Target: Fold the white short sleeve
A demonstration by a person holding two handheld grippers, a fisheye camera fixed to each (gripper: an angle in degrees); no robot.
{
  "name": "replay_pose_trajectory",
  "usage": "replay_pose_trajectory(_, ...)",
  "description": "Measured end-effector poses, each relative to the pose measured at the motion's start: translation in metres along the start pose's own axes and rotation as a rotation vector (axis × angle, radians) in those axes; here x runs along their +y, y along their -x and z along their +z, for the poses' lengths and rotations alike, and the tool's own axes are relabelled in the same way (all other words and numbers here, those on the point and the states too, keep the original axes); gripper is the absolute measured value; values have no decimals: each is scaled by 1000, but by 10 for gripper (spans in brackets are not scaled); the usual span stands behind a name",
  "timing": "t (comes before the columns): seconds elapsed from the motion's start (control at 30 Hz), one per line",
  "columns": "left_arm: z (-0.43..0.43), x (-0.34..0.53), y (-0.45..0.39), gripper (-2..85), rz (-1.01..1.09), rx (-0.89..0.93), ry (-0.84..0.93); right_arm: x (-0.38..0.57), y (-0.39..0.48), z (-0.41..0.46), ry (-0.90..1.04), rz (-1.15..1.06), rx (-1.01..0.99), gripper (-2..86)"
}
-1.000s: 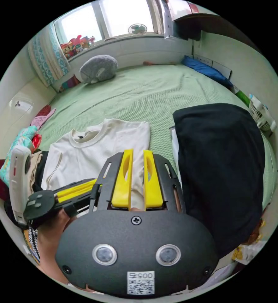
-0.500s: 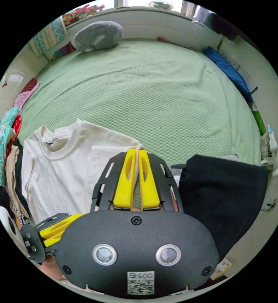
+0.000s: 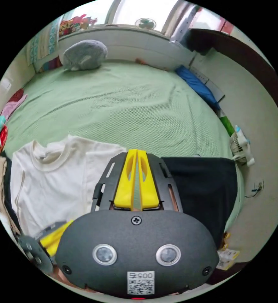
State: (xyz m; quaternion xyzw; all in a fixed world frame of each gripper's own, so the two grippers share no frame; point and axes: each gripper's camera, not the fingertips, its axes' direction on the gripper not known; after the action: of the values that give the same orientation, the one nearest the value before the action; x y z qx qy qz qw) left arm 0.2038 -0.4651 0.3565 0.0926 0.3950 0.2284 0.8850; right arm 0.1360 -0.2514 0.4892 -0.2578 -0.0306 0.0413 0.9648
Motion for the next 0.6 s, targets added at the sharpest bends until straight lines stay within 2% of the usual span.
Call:
replay_pose_trajectory(0.17,-14,5,10,32,-5,31,8,64,21,-10,66,-68,-95,-12)
replay_pose_trajectory(0.4,-60,20,31,27,15,-133,-44,101,22,-1,116,34,-3,-13)
replay_pose_trajectory(0.47,-77,25,47,27,-26,-169,-82,99,15,-22,61,52,-50,-13)
replay_pose_trajectory(0.53,-100,34,72,32,-83,-194,-127,93,0,-48,-6,100,-180,-13)
replay_pose_trajectory(0.6,-117,41,94,40,-135,-207,-168,85,-4,-61,-47,110,-185,-14)
